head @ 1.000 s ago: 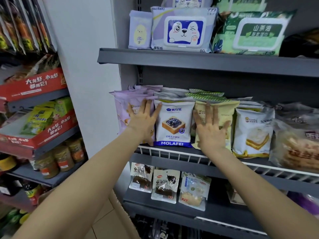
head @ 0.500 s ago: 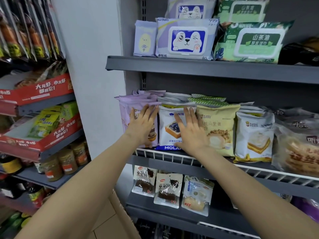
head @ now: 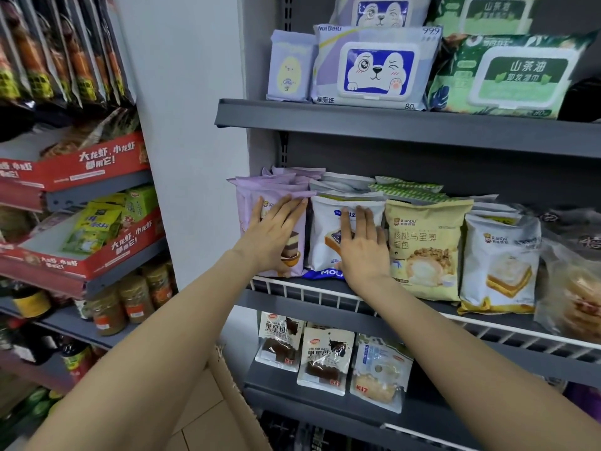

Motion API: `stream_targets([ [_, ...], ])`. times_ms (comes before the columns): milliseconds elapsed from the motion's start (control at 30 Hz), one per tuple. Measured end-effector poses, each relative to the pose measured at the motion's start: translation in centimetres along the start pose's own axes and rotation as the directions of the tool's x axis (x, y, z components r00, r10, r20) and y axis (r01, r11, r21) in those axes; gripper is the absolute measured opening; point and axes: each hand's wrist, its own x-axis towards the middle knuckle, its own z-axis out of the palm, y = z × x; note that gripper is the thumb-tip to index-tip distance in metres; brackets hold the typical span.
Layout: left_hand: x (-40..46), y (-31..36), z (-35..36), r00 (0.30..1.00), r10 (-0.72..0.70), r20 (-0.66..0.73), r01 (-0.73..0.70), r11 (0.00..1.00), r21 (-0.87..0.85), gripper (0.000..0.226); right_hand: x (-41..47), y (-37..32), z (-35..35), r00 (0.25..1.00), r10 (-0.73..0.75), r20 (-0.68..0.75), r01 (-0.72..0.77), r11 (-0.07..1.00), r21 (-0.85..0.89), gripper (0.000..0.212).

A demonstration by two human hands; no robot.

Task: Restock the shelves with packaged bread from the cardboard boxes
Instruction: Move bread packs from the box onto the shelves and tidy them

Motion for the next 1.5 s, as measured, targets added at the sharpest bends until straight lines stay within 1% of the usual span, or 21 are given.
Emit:
stream_targets([
  [67, -0.3, -0.3, 0.3, 0.998, 0.03, -0.051, -0.033, 0.999, -0.042, 0.115, 0.0, -0.2, 0.0, 1.0, 0.01, -0.006, -0.01, 1.0, 0.007, 0.085],
  [133, -0.6, -0.7, 0.1, 0.989, 0.038, -0.142, -0.068, 0.976, -0.209, 0.109, 0.0, -0.1, -0.3, 1.0, 0.008, 0.03, -0.009, 1.0, 0.027, 0.092],
  [167, -0.8, -0.7, 0.0, 0.98, -0.009, -0.198, -0.055, 0.947, -0.315, 0.107, 0.1, 0.0, -0.7, 0.999, -0.001, 0.055, -0.002, 0.999, 0.053, 0.097],
  [233, -1.2, -0.4, -0.1, 0.922, -0.261, -0.286, 0.075, 0.846, -0.528, 0.111, 0.3, -0.1, -1.7, 0.997, -0.046, 0.056, 0.037, 0.987, 0.159, 0.1],
  [300, -1.4, -0.2, 0.1, 0.797, -0.572, -0.194, 0.275, 0.63, -0.726, 0.12, 0.8, -0.8, -2.9, 0.992, -0.115, -0.045, 0.123, 0.948, 0.294, 0.091],
  [367, -1.1, -0.7, 0.8, 0.74, -0.668, 0.078, 0.453, 0.41, -0.791, 0.131, 1.7, -2.0, -3.8, 0.974, -0.192, -0.117, 0.223, 0.893, 0.391, 0.083],
  [433, -0.8, -1.8, 2.1, 0.746, -0.589, 0.31, 0.535, 0.254, -0.805, 0.142, 2.9, -3.2, -4.3, 0.954, -0.285, -0.09, 0.298, 0.883, 0.364, 0.085],
  [467, -0.8, -2.4, 2.4, 0.776, -0.521, 0.356, 0.515, 0.197, -0.834, 0.14, 3.5, -3.8, -4.1, 0.949, -0.31, -0.059, 0.311, 0.891, 0.331, 0.088],
  [567, -0.5, -3.7, 4.3, 0.857, -0.375, 0.352, 0.408, 0.079, -0.909, 0.1, 5.1, -4.7, -3.3, 0.942, -0.336, 0.017, 0.321, 0.911, 0.257, 0.099],
  [700, -0.8, -4.1, 3.0, 0.931, -0.243, 0.273, 0.287, 0.024, -0.958, 0.054, 5.4, -5.4, -2.3, 0.937, -0.347, -0.049, 0.345, 0.89, 0.299, 0.094],
  [867, -0.7, -5.4, 2.4, 0.948, -0.171, 0.268, 0.281, 0.053, -0.958, 0.04, 4.3, -6.9, -1.6, 0.95, -0.251, -0.188, 0.302, 0.894, 0.33, 0.085],
  [1000, 0.3, -6.1, 2.8, 0.951, -0.098, 0.293, 0.299, 0.056, -0.952, 0.042, 4.4, -7.2, -0.8, 0.959, -0.19, -0.211, 0.245, 0.93, 0.276, 0.086],
  [1133, 1.0, -6.6, 3.9, 0.942, -0.096, 0.322, 0.323, 0.001, -0.946, 0.062, 5.0, -7.9, -0.5, 0.964, -0.199, -0.176, 0.239, 0.937, 0.255, 0.088],
  [1200, 1.1, -6.9, 4.2, 0.925, -0.148, 0.349, 0.358, 0.038, -0.933, 0.098, 5.3, -8.0, -0.8, 0.965, -0.203, -0.164, 0.24, 0.939, 0.248, 0.089],
  [1233, 1.0, -7.0, 4.0, 0.921, -0.223, 0.32, 0.352, 0.122, -0.928, 0.117, 5.5, -8.0, -0.9, 0.967, -0.2, -0.157, 0.234, 0.943, 0.236, 0.089],
  [1267, 0.8, -6.9, 3.7, 0.92, -0.313, 0.235, 0.324, 0.274, -0.905, 0.131, 5.6, -8.0, -1.0, 0.968, -0.196, -0.155, 0.228, 0.948, 0.22, 0.089],
  [1300, 0.7, -6.9, 3.4, 0.928, -0.356, 0.106, 0.284, 0.497, -0.82, 0.138, 5.5, -8.1, -1.0, 0.969, -0.189, -0.162, 0.222, 0.952, 0.212, 0.09],
  [1333, 0.4, -6.8, 3.1, 0.944, -0.33, -0.029, 0.23, 0.716, -0.659, 0.14, 5.4, -8.3, -0.9, 0.967, -0.18, -0.178, 0.216, 0.953, 0.211, 0.091],
  [1367, 0.1, -6.6, 3.0, 0.96, -0.249, -0.13, 0.157, 0.86, -0.485, 0.141, 5.3, -8.5, -0.7, 0.965, -0.165, -0.201, 0.208, 0.955, 0.212, 0.094],
  [1433, -0.2, -6.5, 3.5, 0.978, -0.109, -0.179, 0.061, 0.965, -0.254, 0.144, 5.2, -8.8, -0.4, 0.961, -0.132, -0.243, 0.185, 0.96, 0.21, 0.103],
  [1500, 0.1, -6.5, 4.0, 0.98, -0.131, -0.15, 0.103, 0.978, -0.183, 0.142, 5.4, -8.7, -0.4, 0.962, -0.136, -0.236, 0.187, 0.961, 0.204, 0.109],
])
